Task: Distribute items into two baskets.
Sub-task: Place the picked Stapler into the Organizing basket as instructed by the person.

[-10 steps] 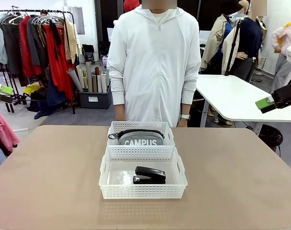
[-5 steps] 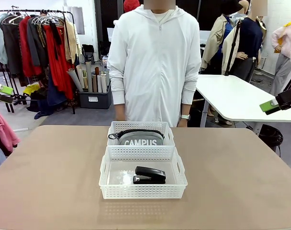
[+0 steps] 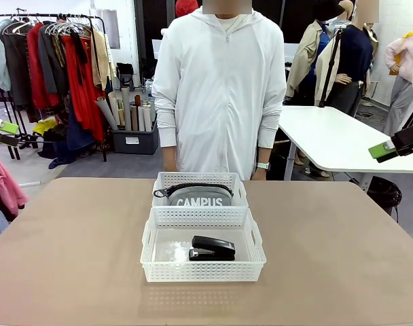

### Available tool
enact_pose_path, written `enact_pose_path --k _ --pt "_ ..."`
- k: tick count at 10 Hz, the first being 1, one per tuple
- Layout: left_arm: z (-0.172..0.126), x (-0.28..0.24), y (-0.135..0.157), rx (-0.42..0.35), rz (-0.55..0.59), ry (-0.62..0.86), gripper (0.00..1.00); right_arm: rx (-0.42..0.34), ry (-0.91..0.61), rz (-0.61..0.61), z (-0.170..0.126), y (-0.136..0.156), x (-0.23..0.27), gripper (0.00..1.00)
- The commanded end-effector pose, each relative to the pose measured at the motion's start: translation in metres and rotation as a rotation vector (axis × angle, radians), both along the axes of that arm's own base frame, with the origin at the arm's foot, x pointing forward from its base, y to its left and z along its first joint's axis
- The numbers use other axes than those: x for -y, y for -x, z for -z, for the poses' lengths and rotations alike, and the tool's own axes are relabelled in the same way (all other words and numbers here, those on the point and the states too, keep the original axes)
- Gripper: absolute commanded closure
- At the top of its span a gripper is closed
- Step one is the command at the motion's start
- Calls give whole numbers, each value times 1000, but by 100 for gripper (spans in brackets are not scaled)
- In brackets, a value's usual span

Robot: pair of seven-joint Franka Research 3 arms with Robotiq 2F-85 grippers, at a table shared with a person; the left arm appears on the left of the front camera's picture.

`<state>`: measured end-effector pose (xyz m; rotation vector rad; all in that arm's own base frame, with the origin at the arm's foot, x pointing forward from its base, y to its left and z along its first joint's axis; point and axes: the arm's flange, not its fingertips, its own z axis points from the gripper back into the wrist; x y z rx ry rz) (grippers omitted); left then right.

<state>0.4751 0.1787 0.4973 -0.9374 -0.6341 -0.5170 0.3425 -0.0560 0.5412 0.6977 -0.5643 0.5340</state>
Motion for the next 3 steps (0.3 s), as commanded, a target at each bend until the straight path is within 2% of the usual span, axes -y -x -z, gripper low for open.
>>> enact_pose_path --k 1,3 --pt "-2 0 1 6 -3 1 0 -3 -4 1 0 0 0 0" --pt "-2 0 1 6 -3 1 0 -3 -4 1 0 0 0 0"
